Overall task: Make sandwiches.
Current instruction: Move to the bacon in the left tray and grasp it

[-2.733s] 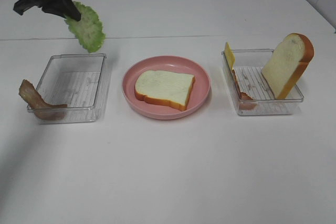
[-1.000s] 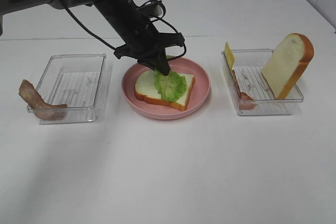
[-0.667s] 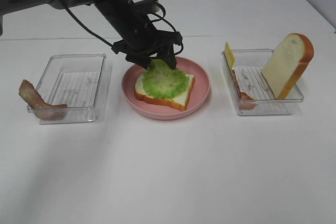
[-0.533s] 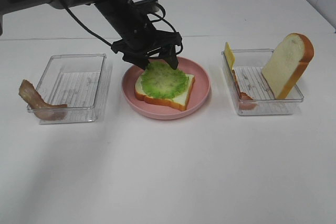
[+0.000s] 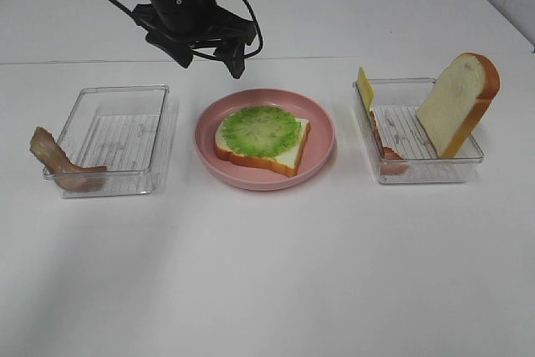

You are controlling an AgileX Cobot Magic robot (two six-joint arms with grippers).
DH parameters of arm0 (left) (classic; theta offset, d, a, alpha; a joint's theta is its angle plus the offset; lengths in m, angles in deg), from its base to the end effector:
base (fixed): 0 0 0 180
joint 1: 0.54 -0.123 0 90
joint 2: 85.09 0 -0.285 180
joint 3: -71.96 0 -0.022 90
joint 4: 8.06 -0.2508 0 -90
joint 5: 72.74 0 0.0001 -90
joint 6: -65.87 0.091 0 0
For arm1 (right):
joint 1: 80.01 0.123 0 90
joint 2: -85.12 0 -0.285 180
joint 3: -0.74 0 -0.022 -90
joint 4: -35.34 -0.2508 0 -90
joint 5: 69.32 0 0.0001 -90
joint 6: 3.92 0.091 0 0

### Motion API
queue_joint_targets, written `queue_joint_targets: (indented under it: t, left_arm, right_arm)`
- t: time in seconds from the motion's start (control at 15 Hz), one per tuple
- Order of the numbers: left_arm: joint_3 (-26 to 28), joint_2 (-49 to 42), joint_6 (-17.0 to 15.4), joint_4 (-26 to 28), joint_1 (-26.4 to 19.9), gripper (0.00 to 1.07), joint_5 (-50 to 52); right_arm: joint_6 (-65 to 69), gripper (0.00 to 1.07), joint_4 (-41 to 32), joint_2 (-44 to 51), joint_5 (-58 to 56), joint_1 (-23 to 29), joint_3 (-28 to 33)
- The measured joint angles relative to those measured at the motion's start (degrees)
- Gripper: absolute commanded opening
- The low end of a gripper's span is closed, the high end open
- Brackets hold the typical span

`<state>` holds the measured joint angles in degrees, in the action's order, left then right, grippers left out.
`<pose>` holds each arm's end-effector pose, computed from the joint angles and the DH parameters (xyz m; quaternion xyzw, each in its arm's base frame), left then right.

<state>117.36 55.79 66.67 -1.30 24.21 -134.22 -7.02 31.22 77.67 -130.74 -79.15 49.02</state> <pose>0.4578 -0.2214 0.2175 0.1995 0.9577 -0.0965 0.1833 -0.0070 0.0056 0.2779 -0.0312 0.8522 0.0257 0.5216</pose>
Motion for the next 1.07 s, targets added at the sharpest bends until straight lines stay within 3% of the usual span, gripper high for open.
queue_joint_targets:
  t: [0.4,0.47,0.67,0.87,1.07]
  left_arm:
    - [0.06,-1.03,0.0,-2.64,0.0,0.78,-7.79]
    - [0.06,-1.03,-2.41,-2.98,0.0,0.75,-7.85]
    - [-0.52,-2.81,-5.5,-4.58,-0.06,0.74,-7.96]
    - [-6.02,-9.0,-7.33,-6.25,-2.64,0.74,-7.96]
    - [-15.41,-15.64,-7.51,-4.3,-8.71,0.74,-7.96]
  right_arm:
    - [0.0,0.81,0.0,0.0,0.0,0.0,0.0]
    - [0.0,0.81,0.0,0.0,0.0,0.0,0.0]
    - [0.0,0.81,0.0,0.0,0.0,0.0,0.0]
    - [0.0,0.81,0.0,0.0,0.0,0.0,0.0]
    - [0.0,0.81,0.0,0.0,0.0,0.0,0.0]
